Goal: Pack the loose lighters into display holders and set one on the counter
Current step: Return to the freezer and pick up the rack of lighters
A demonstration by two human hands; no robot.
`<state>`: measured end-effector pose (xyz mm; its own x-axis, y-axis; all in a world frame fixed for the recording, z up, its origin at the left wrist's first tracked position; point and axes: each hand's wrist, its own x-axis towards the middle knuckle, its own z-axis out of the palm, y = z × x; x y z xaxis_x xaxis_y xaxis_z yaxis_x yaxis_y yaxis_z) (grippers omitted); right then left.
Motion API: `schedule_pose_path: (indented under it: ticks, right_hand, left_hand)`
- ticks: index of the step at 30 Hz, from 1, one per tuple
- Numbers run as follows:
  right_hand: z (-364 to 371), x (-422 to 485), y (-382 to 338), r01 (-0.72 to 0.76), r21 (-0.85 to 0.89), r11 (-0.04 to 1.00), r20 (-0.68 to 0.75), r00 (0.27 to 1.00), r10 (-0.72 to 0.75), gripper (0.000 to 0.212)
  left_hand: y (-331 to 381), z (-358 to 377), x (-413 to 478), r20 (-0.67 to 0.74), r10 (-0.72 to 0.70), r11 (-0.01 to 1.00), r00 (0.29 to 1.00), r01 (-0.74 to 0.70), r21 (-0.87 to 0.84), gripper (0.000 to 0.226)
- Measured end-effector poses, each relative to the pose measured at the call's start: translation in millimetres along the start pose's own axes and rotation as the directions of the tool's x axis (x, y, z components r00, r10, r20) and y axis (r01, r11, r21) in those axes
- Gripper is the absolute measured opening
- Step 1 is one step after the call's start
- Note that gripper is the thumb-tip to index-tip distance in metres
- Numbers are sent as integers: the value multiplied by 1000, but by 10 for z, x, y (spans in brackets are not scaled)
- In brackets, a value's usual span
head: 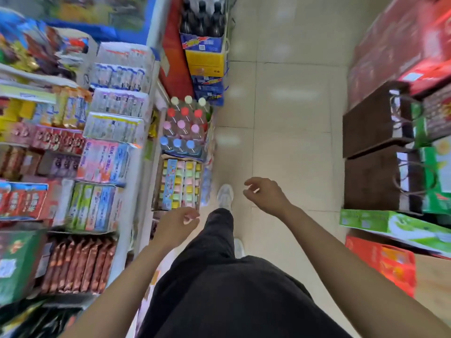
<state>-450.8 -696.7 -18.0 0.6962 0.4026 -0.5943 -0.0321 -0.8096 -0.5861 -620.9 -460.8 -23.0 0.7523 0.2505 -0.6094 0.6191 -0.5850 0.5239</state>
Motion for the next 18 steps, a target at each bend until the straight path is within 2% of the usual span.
schedule_pose_path:
  ticks: [6,15,18]
  right_hand:
    - [-667,776,-213,-22,46,999,-57,998,25,32]
    - [-1577,1515,-86,-242,80,967,-66,967,248,29]
    - [-1883,1819,7,-278,92,956,-80,955,285,30]
  left_hand:
    - [470,-394,1058,7,41,999,999,-41,7,16]
    - [1705,-1229,2603,-55,240,970,969,-242,-19,15]
    - [2099,-1473,3063,-59,256,965,965,-258,-42,14]
